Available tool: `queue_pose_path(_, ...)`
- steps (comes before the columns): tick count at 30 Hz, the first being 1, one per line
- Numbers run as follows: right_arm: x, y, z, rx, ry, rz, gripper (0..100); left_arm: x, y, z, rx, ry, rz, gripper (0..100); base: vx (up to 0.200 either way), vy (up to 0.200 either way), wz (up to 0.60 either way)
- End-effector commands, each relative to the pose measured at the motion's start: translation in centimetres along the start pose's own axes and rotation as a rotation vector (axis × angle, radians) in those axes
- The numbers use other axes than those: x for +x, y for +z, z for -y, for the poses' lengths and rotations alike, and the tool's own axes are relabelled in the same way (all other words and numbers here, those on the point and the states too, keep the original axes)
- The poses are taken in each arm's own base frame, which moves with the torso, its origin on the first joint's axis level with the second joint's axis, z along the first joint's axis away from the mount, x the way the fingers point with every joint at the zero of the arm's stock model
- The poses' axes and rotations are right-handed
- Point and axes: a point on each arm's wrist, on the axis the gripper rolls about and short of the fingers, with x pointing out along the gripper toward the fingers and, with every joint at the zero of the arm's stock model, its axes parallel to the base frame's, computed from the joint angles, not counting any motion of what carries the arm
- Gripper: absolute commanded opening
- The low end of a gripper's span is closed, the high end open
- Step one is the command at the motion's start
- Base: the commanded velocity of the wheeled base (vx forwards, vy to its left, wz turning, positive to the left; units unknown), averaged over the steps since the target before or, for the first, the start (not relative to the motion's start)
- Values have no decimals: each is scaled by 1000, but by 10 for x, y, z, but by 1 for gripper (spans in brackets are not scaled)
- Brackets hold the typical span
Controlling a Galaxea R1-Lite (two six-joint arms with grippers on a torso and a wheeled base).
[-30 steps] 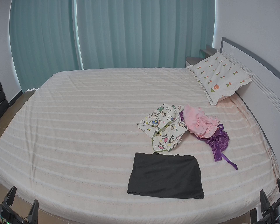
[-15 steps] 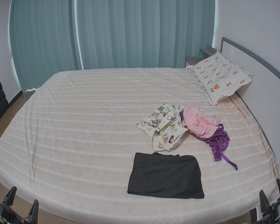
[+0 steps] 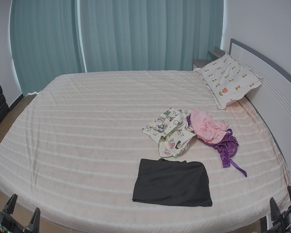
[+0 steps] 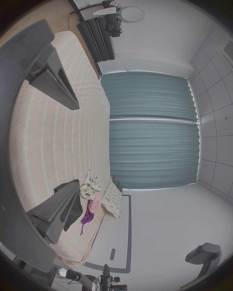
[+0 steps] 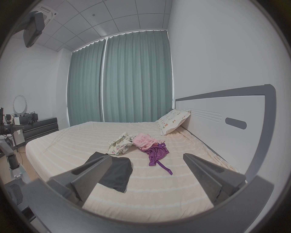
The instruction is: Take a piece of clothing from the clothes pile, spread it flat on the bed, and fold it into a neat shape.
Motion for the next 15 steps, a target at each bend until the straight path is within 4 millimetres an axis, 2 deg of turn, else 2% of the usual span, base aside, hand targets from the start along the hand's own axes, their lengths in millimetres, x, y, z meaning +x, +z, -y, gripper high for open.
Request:
queue_pose_path(1,0,-4,0,-1,0,1,100,0,-5,0,0,0,-3,100,0,0,0)
queue_pose_path(15,0,-4,0,-1,0,1,100,0,-5,0,0,0,-3,100,0,0,0)
